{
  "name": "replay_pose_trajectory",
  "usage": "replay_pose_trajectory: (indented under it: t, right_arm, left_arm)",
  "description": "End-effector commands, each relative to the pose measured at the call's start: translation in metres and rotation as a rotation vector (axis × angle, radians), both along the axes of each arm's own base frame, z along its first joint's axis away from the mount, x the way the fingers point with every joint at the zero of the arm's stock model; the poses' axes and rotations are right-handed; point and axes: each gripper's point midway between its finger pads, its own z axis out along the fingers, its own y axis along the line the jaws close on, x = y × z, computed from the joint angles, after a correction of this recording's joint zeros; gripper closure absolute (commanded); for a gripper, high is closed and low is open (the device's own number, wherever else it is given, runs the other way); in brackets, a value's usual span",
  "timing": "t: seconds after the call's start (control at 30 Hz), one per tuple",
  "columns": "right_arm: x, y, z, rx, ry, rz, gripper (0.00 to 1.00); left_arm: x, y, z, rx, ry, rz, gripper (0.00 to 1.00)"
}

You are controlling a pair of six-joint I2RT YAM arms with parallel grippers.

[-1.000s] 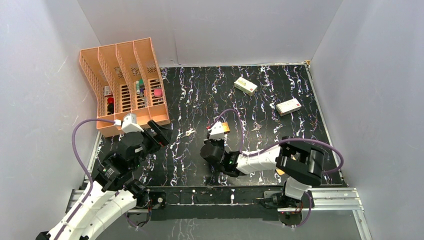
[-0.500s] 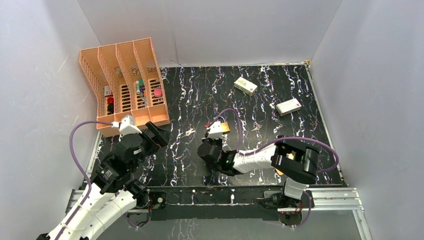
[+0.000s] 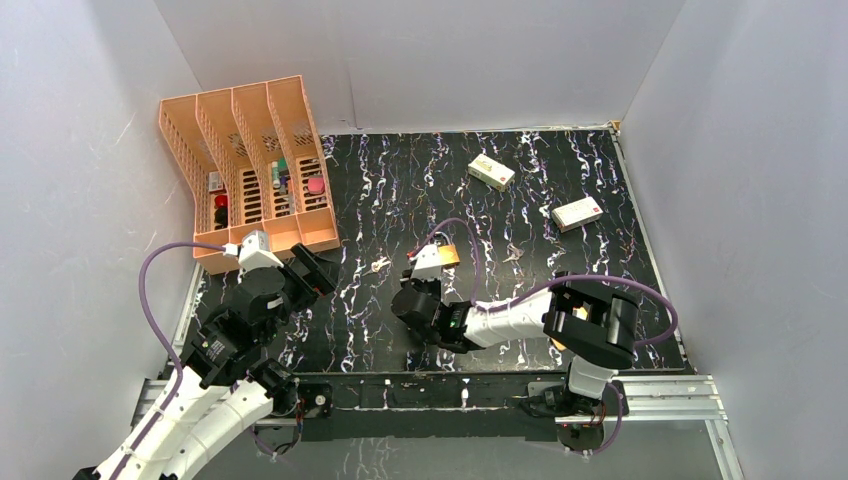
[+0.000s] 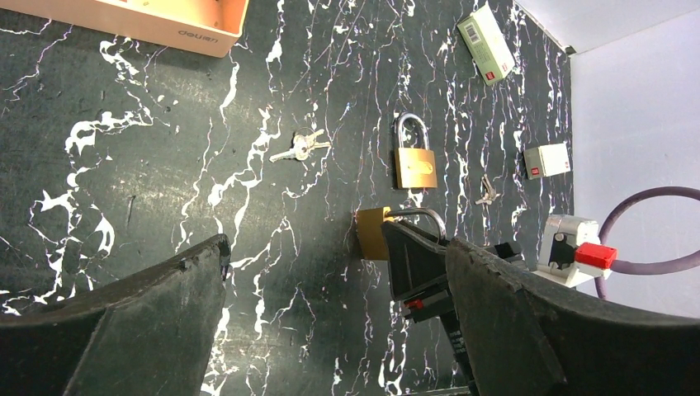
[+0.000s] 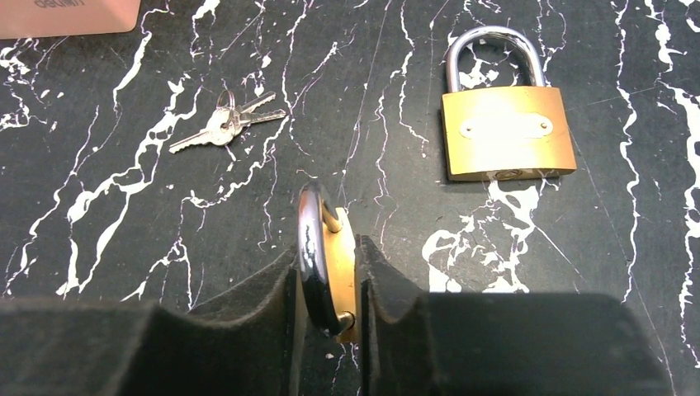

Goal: Unlock with the key

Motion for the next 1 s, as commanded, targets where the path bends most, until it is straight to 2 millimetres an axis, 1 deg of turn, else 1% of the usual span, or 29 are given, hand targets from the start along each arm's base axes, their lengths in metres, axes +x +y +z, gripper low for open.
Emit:
replay_pose_trajectory:
  t: [0.0, 0.13, 0.27, 0.43, 0.47, 0.5, 0.53, 0.6, 0.7, 0.83, 0.97]
  right_arm:
    - [0.000, 0.011, 0.016, 0.050, -0.008, -0.010, 0.63]
    - [-0.005, 0.014, 0.018, 0.028, 0.005, 0.009, 0.49]
    - [-0.011, 0.015, 0.020, 0.028, 0.030, 0.027, 0.33]
    - [-0.018, 0.013, 0.023, 0.046, 0.048, 0.061, 0.17]
    - [-0.019, 0.014, 0.025, 0.048, 0.050, 0.075, 0.12]
    - [-0.021, 0.015, 0.026, 0.047, 0.055, 0.093, 0.04]
    - [-0.024, 0.017, 0.027, 0.047, 0.064, 0.116, 0.02]
    - [-0.029, 0.017, 0.031, 0.051, 0.081, 0.145, 0.02]
    - [-0.036, 0.016, 0.042, 0.072, 0.100, 0.182, 0.02]
    - [-0.048, 0.010, 0.070, 0.110, 0.114, 0.244, 0.02]
    - [-0.063, 0.002, 0.105, 0.148, 0.098, 0.359, 0.02]
  left_arm:
    - [0.000, 0.004, 0.000, 0.012, -0.008, 0.012, 0.02]
    - [0.000, 0.004, 0.000, 0.017, -0.008, 0.012, 0.02]
    - [0.000, 0.004, 0.000, 0.022, -0.008, 0.008, 0.02]
    - [0.002, 0.001, 0.001, 0.040, -0.011, -0.015, 0.02]
    - [0.003, 0.000, 0.001, 0.042, -0.010, -0.019, 0.02]
    - [0.003, -0.001, 0.001, 0.044, -0.010, -0.024, 0.02]
    - [0.004, -0.002, 0.002, 0.046, -0.009, -0.028, 0.02]
    - [0.005, -0.004, 0.002, 0.051, -0.007, -0.036, 0.02]
    - [0.007, -0.008, 0.002, 0.067, -0.003, -0.056, 0.02]
    - [0.011, -0.018, 0.007, 0.096, -0.026, -0.123, 0.02]
    - [0.015, -0.029, 0.020, 0.083, -0.130, -0.187, 0.02]
